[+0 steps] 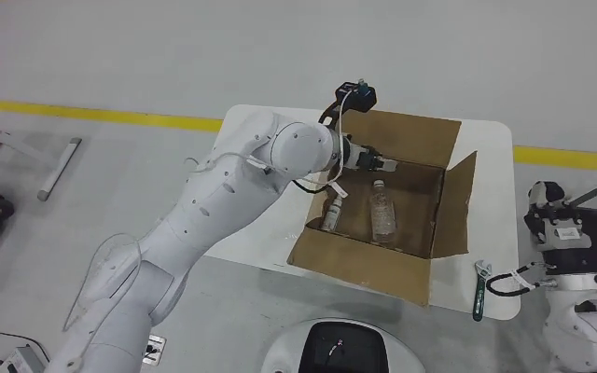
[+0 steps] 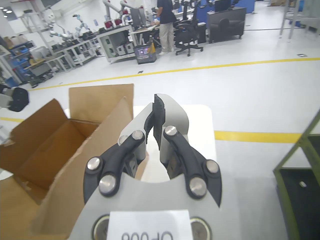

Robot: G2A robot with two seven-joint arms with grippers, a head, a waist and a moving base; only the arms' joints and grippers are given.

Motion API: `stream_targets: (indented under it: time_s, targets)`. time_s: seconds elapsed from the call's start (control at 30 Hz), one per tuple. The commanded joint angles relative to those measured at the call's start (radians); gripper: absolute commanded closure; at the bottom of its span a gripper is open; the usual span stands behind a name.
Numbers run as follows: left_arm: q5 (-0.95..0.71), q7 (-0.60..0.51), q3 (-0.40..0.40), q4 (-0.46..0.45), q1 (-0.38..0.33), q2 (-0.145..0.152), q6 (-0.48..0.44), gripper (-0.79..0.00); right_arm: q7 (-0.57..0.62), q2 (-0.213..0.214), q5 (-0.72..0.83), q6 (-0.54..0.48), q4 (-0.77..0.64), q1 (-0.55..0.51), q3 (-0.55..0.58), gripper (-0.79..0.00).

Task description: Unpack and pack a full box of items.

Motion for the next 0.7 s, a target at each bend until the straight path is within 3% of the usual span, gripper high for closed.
stream_targets:
  time_s: [0.0,0.27,0.6,0.67]
  targets:
    - [0.02,-0.001,-0.031,-0.016,0.019,0.009,0.004,-0.785,0.041,0.003,-0.001,-0.026,-0.025,-0.006,-0.004,-0.785]
    - [0.127,-0.027,-0.1,-0.074,0.094,0.036,0.054,-0.785,0.173,0.004,0.071,-0.012,-0.062,-0.014,-0.047,-0.785]
    - [0.2,-0.08,-0.091,-0.05,0.134,0.042,0.062,-0.785,0.281,0.006,0.031,0.053,-0.027,0.001,-0.102,-0.785]
    - [0.202,-0.079,-0.087,-0.039,0.138,0.041,0.059,-0.785,0.288,0.007,0.024,0.057,-0.018,0.001,-0.101,-0.693]
